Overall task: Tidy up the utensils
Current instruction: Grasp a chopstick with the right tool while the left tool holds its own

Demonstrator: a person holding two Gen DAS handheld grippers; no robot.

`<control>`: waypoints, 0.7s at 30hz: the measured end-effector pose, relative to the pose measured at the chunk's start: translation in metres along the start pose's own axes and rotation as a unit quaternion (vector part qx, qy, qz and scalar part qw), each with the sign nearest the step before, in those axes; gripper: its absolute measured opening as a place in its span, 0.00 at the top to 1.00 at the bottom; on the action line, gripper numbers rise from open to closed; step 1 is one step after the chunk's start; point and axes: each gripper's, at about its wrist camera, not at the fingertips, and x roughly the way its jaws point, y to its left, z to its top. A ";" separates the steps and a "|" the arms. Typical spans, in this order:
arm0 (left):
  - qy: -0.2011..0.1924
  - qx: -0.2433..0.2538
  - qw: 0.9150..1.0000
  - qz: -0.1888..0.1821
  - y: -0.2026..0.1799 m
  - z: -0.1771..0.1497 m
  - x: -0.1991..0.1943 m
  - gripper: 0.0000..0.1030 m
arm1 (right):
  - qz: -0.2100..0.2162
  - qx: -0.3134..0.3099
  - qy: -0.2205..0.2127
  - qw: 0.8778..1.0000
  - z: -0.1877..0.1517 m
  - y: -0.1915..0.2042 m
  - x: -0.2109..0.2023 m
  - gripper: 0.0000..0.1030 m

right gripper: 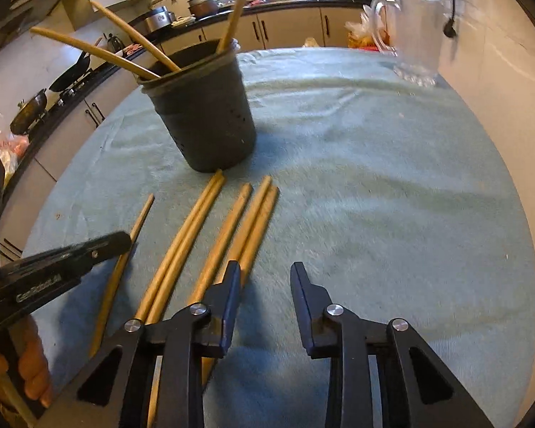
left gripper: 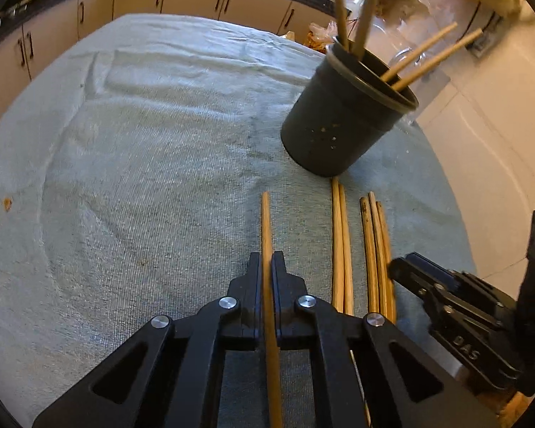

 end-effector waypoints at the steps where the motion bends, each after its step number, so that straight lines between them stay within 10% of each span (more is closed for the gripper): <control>1: 0.000 -0.001 1.000 -0.004 0.000 0.000 0.000 0.93 | -0.005 -0.005 0.005 1.000 0.002 0.003 0.003 0.73; 21: 0.038 -0.045 0.998 -0.002 0.020 -0.012 -0.017 0.95 | -0.049 0.006 0.035 0.998 -0.005 -0.004 -0.003 0.92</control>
